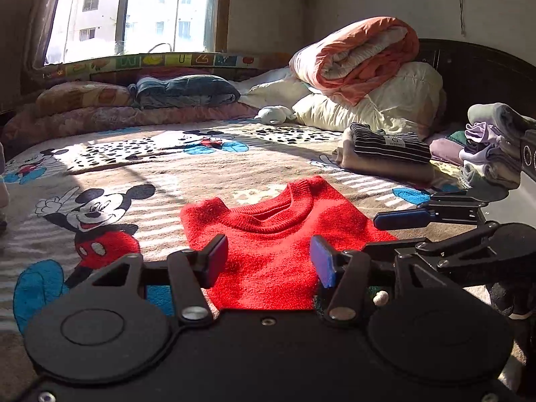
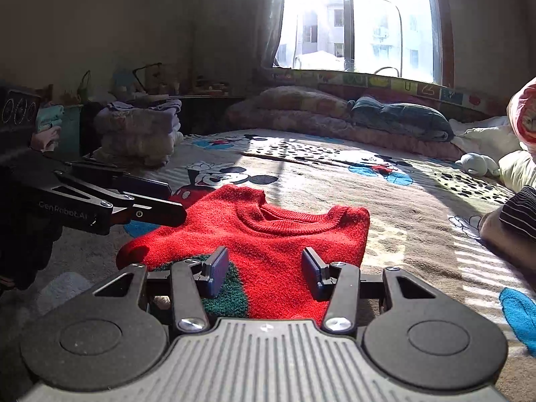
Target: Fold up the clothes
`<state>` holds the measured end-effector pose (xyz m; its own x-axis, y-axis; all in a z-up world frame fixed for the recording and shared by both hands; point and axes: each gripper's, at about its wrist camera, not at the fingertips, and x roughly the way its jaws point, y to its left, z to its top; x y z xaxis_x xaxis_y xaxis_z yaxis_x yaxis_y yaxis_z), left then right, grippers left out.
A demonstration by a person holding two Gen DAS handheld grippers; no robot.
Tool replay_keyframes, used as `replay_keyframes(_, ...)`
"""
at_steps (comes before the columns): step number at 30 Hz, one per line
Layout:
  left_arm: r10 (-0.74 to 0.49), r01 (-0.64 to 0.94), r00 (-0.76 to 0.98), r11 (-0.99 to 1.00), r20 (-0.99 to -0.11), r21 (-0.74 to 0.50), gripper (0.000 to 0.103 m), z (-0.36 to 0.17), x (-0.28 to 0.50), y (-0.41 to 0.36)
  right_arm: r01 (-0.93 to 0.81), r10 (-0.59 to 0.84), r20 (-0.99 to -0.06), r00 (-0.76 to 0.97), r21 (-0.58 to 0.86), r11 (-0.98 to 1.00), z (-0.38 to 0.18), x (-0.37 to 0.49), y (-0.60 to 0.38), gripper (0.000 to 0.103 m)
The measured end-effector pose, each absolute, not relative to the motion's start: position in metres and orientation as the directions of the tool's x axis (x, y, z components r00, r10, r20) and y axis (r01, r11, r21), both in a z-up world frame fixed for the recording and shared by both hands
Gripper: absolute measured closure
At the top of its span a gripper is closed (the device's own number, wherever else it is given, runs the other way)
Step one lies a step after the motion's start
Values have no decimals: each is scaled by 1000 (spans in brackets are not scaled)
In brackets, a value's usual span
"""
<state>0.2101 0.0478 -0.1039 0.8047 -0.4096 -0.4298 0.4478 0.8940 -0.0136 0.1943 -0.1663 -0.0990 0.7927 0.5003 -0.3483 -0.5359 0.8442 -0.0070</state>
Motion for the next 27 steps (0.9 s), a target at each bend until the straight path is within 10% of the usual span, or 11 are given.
replay_keyframes(7,-446,506,758,862,-476,-3,48,-116,243,37,-502,497,-445,744,118,857,-119,262,-177,38)
replay_keyframes(27,-499,492,749,859,-436,-138,40,-116,306,58,-450,539,-434,722,297,842,-131,324,-195,39)
